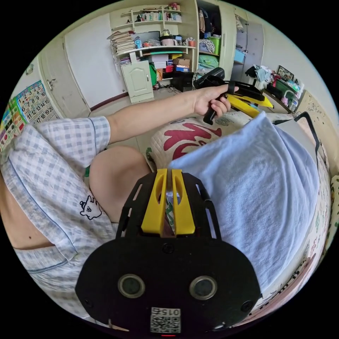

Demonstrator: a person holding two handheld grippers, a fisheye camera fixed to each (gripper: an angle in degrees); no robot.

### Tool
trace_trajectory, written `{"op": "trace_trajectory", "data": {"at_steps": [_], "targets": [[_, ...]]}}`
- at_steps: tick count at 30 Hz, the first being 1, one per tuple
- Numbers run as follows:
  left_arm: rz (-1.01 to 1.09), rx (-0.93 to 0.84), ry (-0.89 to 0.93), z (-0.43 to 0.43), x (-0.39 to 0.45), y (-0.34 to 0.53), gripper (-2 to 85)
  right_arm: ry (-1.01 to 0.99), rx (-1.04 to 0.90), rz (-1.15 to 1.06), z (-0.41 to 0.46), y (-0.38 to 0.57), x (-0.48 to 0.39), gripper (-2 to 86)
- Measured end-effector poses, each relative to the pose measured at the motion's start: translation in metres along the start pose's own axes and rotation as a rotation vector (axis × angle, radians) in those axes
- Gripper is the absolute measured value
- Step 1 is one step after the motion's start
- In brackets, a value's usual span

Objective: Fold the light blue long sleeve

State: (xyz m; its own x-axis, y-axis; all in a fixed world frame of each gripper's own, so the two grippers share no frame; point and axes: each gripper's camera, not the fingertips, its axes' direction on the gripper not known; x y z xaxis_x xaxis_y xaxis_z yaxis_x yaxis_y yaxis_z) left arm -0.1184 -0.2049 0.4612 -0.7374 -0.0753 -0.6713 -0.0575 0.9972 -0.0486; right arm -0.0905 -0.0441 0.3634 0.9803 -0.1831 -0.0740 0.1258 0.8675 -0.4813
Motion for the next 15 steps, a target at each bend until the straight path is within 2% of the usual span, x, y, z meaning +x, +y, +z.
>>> {"op": "trace_trajectory", "data": {"at_steps": [4, 6, 7, 8, 11, 15], "targets": [[0.001, 0.053, -0.027, 0.003, 0.002, -0.008, 3.7, 0.023, 0.014, 0.009, 0.005, -0.006, -0.005, 1.3], [-0.011, 0.052, -0.157, 0.005, -0.003, -0.004, 2.0, 0.049, -0.009, -0.004, 0.011, -0.008, -0.007, 1.6], [-0.064, 0.040, -0.284, 0.005, -0.011, 0.000, 1.0, 0.057, -0.047, -0.012, 0.018, -0.009, -0.008, 1.9], [-0.154, 0.038, -0.311, 0.002, -0.022, 0.004, 0.5, 0.064, -0.079, -0.015, 0.023, -0.010, -0.008, 2.4], [-0.144, 0.091, -0.146, -0.014, -0.017, 0.017, 1.7, 0.028, -0.073, -0.040, 0.011, -0.005, -0.007, 3.9], [-0.061, 0.047, -0.226, -0.021, 0.020, 0.024, 5.1, -0.068, 0.018, -0.061, -0.025, 0.013, 0.005, 4.7]]}}
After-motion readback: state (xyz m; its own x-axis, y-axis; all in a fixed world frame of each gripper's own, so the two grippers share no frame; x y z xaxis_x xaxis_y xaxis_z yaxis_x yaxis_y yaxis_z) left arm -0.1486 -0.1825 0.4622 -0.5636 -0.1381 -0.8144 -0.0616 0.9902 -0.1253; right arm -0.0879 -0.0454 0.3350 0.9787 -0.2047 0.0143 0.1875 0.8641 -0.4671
